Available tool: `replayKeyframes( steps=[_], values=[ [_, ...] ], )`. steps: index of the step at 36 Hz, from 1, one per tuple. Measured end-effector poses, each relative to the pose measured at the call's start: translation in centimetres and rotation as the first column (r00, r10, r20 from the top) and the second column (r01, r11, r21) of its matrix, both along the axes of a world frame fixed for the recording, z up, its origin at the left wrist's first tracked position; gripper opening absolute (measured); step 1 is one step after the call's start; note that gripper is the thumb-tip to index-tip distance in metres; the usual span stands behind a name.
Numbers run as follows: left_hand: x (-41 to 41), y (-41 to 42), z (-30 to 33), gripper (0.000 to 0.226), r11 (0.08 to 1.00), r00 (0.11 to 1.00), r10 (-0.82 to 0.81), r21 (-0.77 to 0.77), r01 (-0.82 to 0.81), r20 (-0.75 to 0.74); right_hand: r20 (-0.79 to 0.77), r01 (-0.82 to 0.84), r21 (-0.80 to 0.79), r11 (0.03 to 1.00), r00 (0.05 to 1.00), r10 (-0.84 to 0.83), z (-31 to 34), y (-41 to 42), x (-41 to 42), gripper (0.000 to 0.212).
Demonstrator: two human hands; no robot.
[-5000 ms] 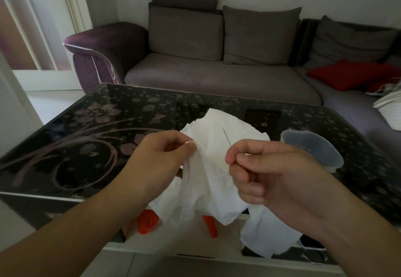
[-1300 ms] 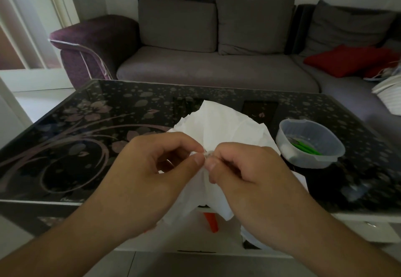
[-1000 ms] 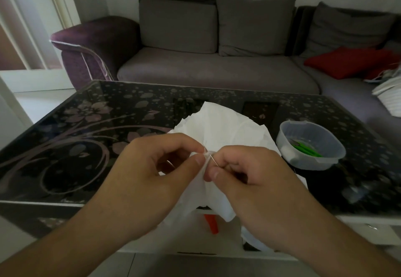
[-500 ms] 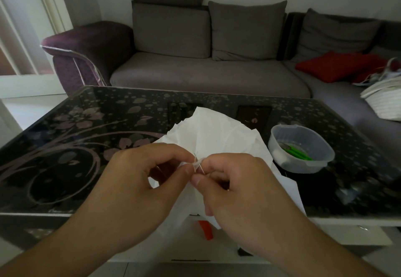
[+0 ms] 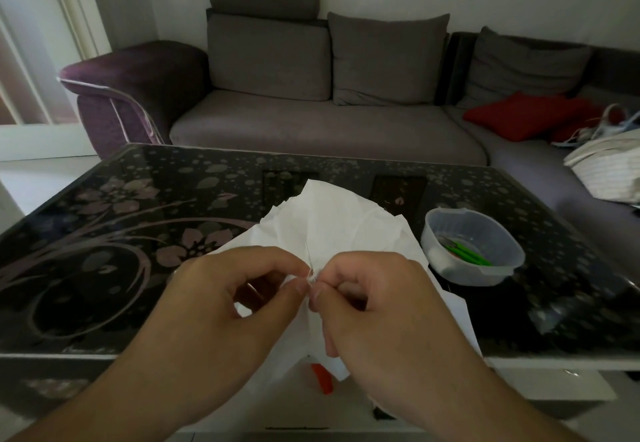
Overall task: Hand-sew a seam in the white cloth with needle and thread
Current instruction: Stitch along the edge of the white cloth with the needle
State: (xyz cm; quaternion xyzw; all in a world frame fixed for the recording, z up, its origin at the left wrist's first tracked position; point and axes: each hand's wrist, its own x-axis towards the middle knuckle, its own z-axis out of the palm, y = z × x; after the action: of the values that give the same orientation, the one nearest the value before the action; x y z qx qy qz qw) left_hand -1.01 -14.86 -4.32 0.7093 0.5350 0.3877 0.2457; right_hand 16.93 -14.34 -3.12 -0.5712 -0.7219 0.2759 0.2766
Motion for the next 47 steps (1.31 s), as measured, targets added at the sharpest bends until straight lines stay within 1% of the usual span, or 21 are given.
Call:
replayKeyframes(
  steps=[5, 9, 11, 14, 16, 19, 22, 26, 29, 35, 37, 39, 42, 45, 47],
  values=[
    [0.2, 0.4, 0.1, 0.016, 0.991, 0.986, -0.038, -0.123, 0.058, 0.162, -0.001, -0.02, -0.041, 0.999, 1.0, 0.02, 0.1, 0.0, -0.2, 0.024],
    [0.6, 0.6, 0.0, 0.016, 0.982, 0.975, -0.043, -0.17, 0.081, 0.217, 0.001, -0.045, -0.057, 0.997, 0.999, 0.045, 0.2, 0.1, -0.3, 0.025],
    [0.8, 0.8, 0.1, 0.017, 0.979, 0.969, -0.027, -0.187, 0.075, 0.247, -0.008, -0.089, -0.069, 0.994, 0.996, 0.089, 0.7, 0.2, 0.0, 0.021],
    [1.1, 1.1, 0.2, 0.018, 0.979, 0.962, -0.008, -0.194, 0.063, 0.275, -0.003, -0.174, -0.077, 0.982, 0.985, 0.174, 1.6, 0.3, 1.1, 0.009],
    [1.2, 1.1, 0.2, 0.019, 0.979, 0.96, 0.01, -0.2, 0.048, 0.28, 0.023, -0.214, -0.054, 0.975, 0.976, 0.215, 2.0, 0.4, 2.0, 0.004],
    [1.1, 0.8, -0.1, 0.018, 0.977, 0.958, 0.03, -0.209, 0.032, 0.284, 0.076, -0.267, -0.002, 0.964, 0.961, 0.266, 2.3, 0.5, 2.6, 0.013],
    [0.9, 0.8, -0.4, 0.018, 0.976, 0.957, 0.043, -0.215, 0.021, 0.286, 0.161, -0.335, 0.083, 0.938, 0.934, 0.319, 2.5, 0.6, 2.9, 0.021],
    [0.7, 0.8, -0.6, 0.021, 0.963, 0.948, 0.056, -0.267, 0.031, 0.313, 0.245, -0.426, 0.154, 0.891, 0.891, 0.384, 3.0, 0.5, 3.2, 0.023],
    [0.5, 0.9, -0.4, 0.022, 0.953, 0.94, 0.053, -0.299, 0.054, 0.337, 0.284, -0.456, 0.203, 0.866, 0.874, 0.394, 3.1, 0.6, 3.2, 0.024],
    [0.5, 0.7, -0.2, 0.025, 0.928, 0.951, -0.007, -0.353, 0.122, 0.31, 0.349, -0.483, 0.307, 0.82, 0.859, 0.375, 3.0, 1.2, 3.1, 0.023],
    [0.6, 0.5, -0.1, 0.027, 0.921, 0.947, -0.026, -0.36, 0.148, 0.32, 0.334, -0.476, 0.334, 0.814, 0.867, 0.37, 3.0, 1.5, 3.1, 0.021],
    [0.6, 0.3, 0.0, 0.029, 0.919, 0.942, -0.053, -0.352, 0.175, 0.33, 0.28, -0.443, 0.34, 0.83, 0.89, 0.361, 3.0, 1.8, 3.1, 0.023],
    [0.6, 0.1, 0.1, 0.032, 0.912, 0.936, -0.077, -0.356, 0.205, 0.343, 0.107, -0.37, 0.295, 0.881, 0.929, 0.354, 3.1, 2.2, 3.3, 0.027],
    [0.6, 0.2, 0.1, 0.032, 0.909, 0.935, -0.143, -0.331, 0.254, 0.325, -0.052, -0.349, 0.213, 0.913, 0.929, 0.367, 3.1, 2.5, 3.1, 0.025],
    [0.5, 0.2, 0.2, 0.035, 0.908, 0.93, -0.186, -0.308, 0.286, 0.316, -0.119, -0.342, 0.178, 0.923, 0.923, 0.365, 3.0, 2.8, 2.9, 0.023]
  ],
)
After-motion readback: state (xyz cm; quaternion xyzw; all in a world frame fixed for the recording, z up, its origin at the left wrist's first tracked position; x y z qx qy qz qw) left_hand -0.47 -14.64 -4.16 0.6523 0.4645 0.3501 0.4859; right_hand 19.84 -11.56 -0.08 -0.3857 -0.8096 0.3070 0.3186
